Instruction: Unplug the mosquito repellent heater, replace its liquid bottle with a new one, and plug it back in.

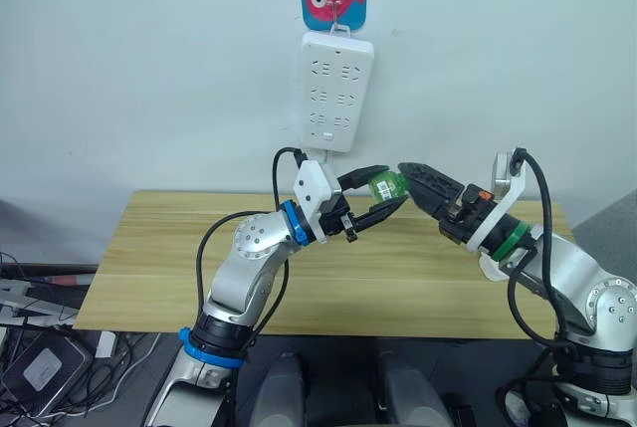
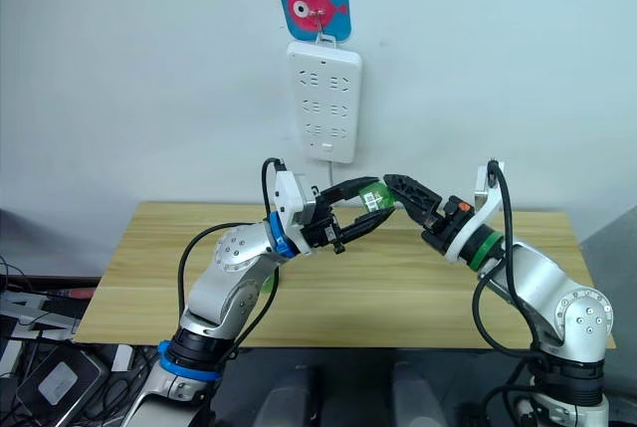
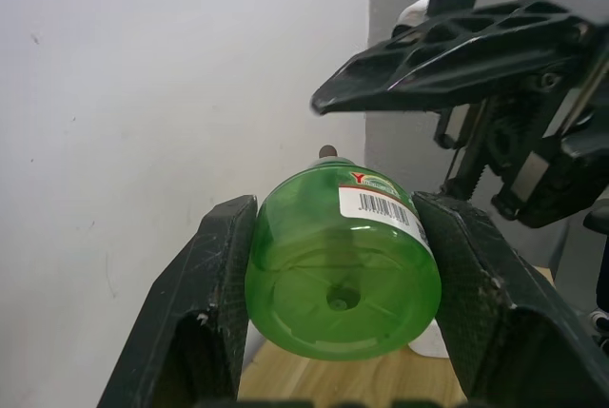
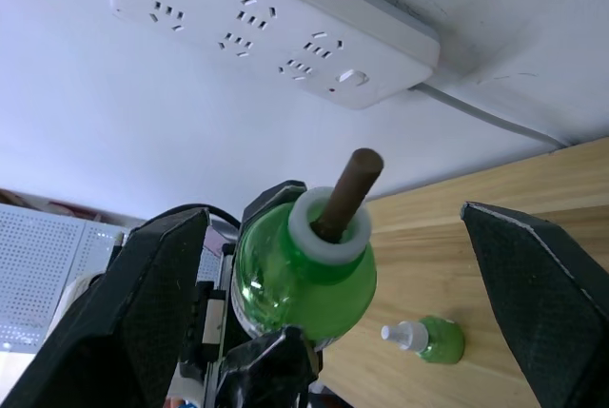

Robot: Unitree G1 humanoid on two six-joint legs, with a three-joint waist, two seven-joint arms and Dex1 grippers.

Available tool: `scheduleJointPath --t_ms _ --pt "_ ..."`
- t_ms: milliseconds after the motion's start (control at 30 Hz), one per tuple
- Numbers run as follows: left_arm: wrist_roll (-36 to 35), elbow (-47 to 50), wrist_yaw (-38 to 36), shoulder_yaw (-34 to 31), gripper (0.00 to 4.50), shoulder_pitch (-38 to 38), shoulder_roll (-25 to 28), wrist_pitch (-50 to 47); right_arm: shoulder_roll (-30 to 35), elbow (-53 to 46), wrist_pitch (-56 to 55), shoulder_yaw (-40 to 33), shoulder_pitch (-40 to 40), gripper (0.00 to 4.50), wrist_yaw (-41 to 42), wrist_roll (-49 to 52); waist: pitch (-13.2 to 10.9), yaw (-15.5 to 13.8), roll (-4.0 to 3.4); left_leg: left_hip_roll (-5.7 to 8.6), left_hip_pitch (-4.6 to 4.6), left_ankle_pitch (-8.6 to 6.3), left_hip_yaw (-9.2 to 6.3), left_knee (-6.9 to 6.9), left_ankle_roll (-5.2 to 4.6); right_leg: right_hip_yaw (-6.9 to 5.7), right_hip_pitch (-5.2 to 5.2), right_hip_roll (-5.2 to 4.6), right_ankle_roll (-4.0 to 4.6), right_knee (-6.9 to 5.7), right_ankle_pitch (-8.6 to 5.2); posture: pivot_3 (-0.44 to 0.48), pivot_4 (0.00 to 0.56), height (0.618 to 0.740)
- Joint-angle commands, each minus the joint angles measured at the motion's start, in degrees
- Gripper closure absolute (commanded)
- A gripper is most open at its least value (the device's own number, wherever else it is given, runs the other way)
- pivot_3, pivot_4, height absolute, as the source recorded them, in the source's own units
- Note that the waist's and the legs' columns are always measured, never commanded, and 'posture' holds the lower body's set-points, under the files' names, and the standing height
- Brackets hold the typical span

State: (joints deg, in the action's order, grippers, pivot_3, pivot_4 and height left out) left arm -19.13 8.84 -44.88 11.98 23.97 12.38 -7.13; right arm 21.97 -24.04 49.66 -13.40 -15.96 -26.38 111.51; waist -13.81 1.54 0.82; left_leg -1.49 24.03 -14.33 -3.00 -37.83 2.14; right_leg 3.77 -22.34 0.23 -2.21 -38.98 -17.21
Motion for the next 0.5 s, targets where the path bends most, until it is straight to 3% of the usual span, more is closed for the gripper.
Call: scheduleJointPath --t_ms 33,133,400,500 --pt "-0.76 3.17 -0.67 0.43 2.23 -0.34 -0.12 0.7 0.78 -2.74 -2.14 1.15 -0.13 0.05 0.76 1.49 -0.02 0.0 0.0 0.0 0.0 0.0 0.0 0.0 0.0 0.0 0.0 0.0 0.0 0.0 0.0 0.066 0.254 0.74" --pt "-0.6 3.23 -0.73 0.5 2.23 -0.36 -0.3 0.72 0.73 -2.93 -3.77 1.92 0.09 0.6 0.11 1.49 -0.05 -0.01 0.01 0.0 0.0 0.0 0.0 0.0 0.0 0.0 0.0 0.0 0.0 0.01 0.0 0.068 0.256 0.74" --pt "-0.2 3.92 -0.62 0.85 2.23 -1.1 -0.63 0.69 1.33 -3.27 -4.97 3.47 0.13 3.53 0.49 1.49 -0.16 -0.02 0.01 -0.01 0.0 0.0 -0.02 0.01 0.0 0.02 0.0 0.0 0.0 0.02 0.0 0.067 0.257 0.74" --pt "-0.06 3.86 -0.44 0.83 2.23 -1.02 -0.63 0.51 1.22 -3.5 -4.95 3.66 0.27 3.68 0.97 1.49 -0.17 -0.02 0.01 -0.01 0.0 0.0 -0.05 0.02 0.0 0.03 -0.01 0.0 0.0 0.02 -0.01 0.067 0.257 0.74"
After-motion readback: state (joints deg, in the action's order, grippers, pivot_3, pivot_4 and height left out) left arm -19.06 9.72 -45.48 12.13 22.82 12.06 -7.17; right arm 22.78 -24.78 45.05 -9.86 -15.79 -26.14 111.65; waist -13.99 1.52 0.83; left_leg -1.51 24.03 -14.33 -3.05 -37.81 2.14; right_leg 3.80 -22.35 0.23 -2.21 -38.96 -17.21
